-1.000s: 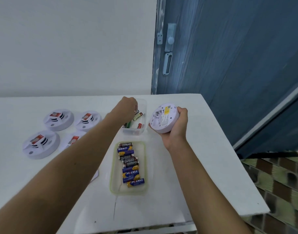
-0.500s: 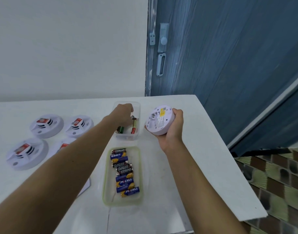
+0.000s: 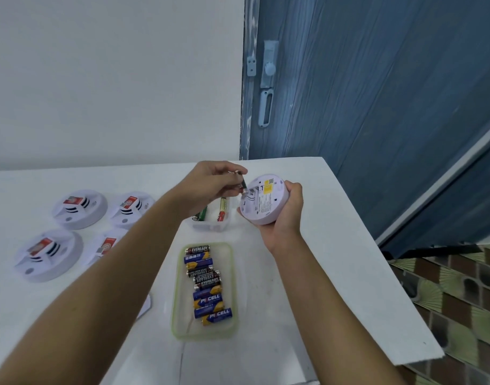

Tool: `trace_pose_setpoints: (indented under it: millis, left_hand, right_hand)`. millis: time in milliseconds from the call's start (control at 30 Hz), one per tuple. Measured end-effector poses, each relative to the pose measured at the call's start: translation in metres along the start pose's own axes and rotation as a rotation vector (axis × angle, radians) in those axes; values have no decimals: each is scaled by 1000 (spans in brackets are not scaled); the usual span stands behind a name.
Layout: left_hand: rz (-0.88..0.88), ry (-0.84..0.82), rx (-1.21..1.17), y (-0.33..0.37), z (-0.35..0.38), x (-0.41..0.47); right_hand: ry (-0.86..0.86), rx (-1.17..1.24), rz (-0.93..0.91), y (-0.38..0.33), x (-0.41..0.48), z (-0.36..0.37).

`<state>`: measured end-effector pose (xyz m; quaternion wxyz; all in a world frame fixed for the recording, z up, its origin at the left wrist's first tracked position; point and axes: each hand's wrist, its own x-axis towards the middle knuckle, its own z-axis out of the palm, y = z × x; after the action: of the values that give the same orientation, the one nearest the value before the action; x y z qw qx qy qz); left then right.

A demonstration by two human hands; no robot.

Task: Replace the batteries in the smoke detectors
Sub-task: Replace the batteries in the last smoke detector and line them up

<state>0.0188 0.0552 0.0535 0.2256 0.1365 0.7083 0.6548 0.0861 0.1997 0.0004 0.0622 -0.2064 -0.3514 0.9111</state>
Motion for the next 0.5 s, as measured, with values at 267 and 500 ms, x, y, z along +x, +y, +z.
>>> trace_pose_setpoints:
  millis: [267,500]
  left_hand:
    - [115,198,232,-6,23,-23]
    - [298,302,313,-6,41,-37]
  right_hand:
    - [-86,46,-15,5,-3,2]
    - [-104,21,-34,-3,-16,4]
